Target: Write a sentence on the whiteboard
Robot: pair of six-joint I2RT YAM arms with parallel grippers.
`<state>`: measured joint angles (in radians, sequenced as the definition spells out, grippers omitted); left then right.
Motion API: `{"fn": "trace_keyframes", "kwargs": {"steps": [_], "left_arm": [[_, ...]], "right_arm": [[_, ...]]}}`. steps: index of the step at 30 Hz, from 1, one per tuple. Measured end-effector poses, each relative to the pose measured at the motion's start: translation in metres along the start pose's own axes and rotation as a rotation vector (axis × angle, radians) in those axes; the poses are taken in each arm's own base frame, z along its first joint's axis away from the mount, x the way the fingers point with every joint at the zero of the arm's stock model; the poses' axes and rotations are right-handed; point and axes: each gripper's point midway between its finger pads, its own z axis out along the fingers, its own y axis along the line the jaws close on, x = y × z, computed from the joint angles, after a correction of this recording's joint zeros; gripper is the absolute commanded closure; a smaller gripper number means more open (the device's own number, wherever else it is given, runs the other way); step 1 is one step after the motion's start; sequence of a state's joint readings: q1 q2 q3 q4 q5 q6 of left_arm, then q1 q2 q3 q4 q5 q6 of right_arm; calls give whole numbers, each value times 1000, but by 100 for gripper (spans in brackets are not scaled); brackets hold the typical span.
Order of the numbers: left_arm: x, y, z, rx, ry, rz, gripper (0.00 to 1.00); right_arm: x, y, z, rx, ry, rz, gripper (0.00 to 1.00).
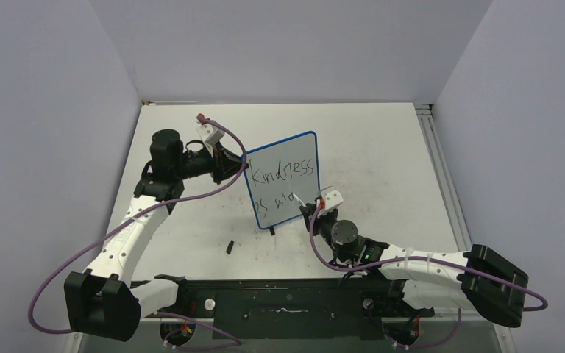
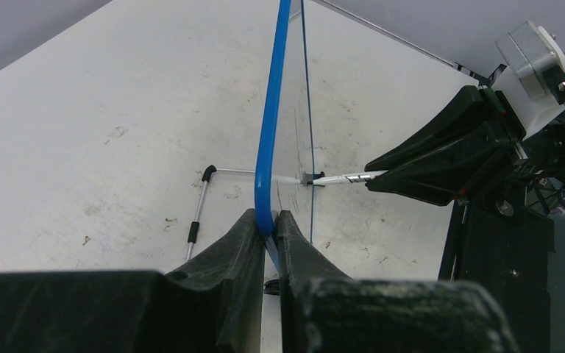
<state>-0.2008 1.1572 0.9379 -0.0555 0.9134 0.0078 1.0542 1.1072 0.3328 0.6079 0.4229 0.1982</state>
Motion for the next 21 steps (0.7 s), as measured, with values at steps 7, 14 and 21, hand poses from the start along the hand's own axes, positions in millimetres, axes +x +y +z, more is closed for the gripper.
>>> {"fn": "trace_keyframes", "kwargs": {"steps": [7,14,21], "left_arm": [[0,0,0,0,0,0,100],[0,0,0,1,0,0,100],[0,-1,0,3,0,0,100]], "right_arm": [[1,0,0,1,2,19,95],[16,-3,-4,9,32,35,95],[25,-7,-7,30,54,37,95]]}}
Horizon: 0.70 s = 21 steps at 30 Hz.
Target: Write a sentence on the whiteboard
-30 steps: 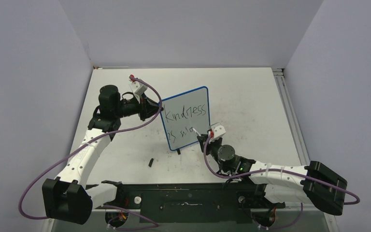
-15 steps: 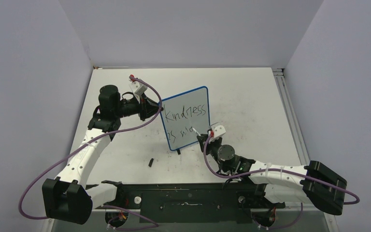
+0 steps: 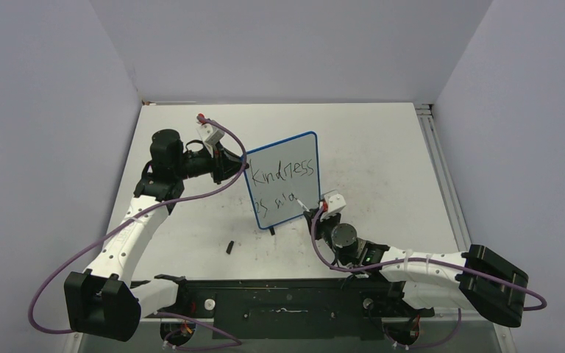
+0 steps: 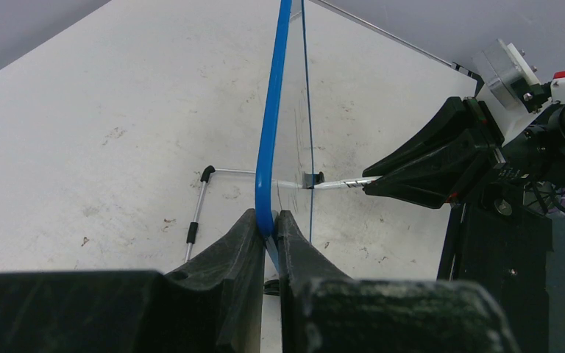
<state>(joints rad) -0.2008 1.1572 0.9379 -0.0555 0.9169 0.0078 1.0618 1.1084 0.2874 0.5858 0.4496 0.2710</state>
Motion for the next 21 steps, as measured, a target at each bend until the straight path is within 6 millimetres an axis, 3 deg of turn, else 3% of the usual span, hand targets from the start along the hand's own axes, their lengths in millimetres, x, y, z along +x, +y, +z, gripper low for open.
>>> {"fn": "trace_keyframes", "kwargs": {"steps": [13,21], "left_arm": [[0,0,0,0,0,0,100],[0,0,0,0,0,0,100]], "right_arm": [[0,-5,-1,22,2,-4,95],[-13,-3,-7,0,-28,2,95]]}}
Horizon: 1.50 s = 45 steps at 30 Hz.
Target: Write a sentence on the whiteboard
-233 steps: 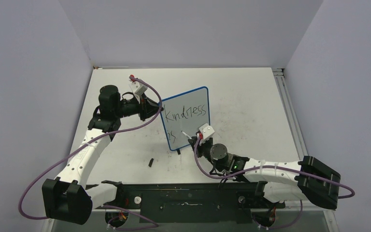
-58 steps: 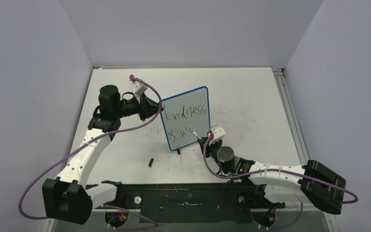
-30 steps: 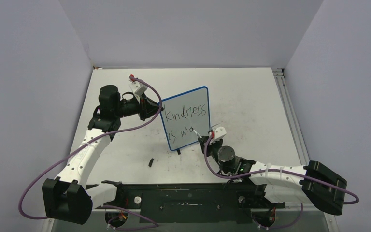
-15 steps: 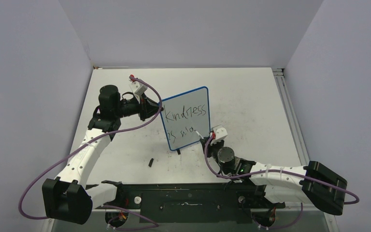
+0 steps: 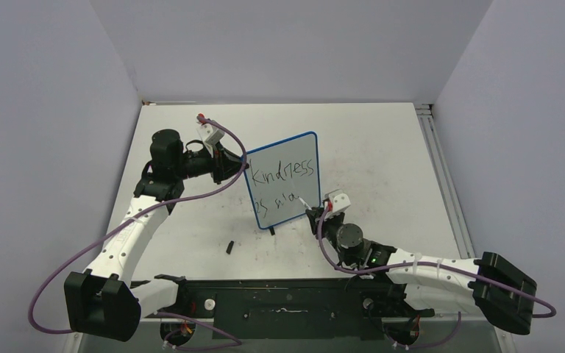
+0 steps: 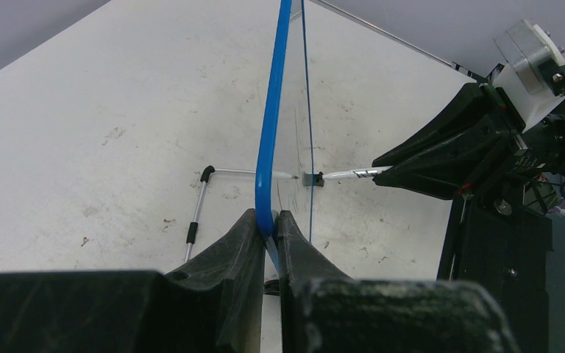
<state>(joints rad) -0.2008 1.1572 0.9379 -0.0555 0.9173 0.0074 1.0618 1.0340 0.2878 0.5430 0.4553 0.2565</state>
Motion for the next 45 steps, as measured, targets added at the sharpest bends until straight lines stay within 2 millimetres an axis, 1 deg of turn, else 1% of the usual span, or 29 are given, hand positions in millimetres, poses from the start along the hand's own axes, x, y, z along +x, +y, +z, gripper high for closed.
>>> {"fn": "trace_keyframes", "kwargs": {"steps": [8,18,24,32,45], "left_arm": [[0,0,0,0,0,0,100],[0,0,0,0,0,0,100],[0,0,0,0,0,0,100],[0,0,0,0,0,0,100],[0,0,0,0,0,0,100]], "right_arm": [[-13,4,-4,-44,-28,23,95],[-15,-7,-1,-17,-30,30,95],[-12,-12,2,-8,-19,27,95],[-2,-11,6,-15,10,11,95],[-3,-5,7,-49,5,-3,95]]}}
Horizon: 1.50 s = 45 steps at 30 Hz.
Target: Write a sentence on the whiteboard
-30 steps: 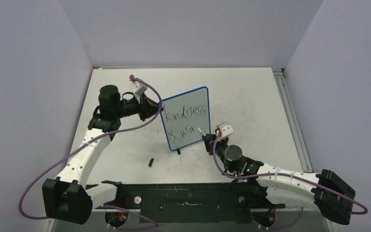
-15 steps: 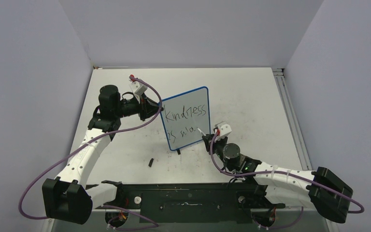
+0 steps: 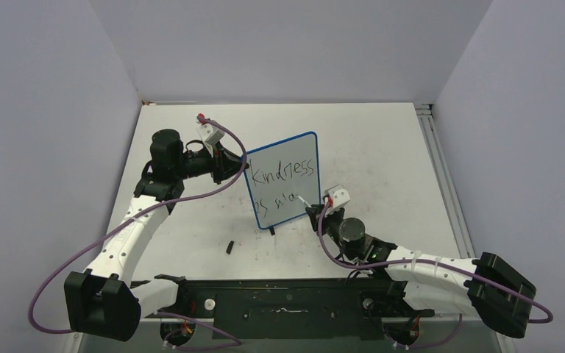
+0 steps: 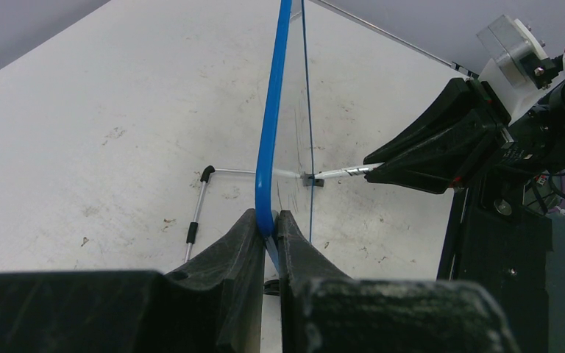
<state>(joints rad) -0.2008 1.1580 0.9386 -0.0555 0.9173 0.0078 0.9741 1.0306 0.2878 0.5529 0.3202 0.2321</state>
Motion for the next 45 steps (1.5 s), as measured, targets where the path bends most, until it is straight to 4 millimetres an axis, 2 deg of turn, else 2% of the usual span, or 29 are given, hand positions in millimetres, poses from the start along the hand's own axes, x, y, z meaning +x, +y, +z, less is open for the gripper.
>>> {"fn": "trace_keyframes", "kwargs": {"steps": [8,18,34,45], "left_arm": [[0,0,0,0,0,0,100],[0,0,0,0,0,0,100],[0,0,0,0,0,0,100],[0,0,0,0,0,0,100]], "right_arm": [[10,4,3,-19,32,-14,95],[11,3,3,-7,32,9,95],[-3,-7,1,47,-10,1,95],[-3,-8,2,53,-8,0,95]]}}
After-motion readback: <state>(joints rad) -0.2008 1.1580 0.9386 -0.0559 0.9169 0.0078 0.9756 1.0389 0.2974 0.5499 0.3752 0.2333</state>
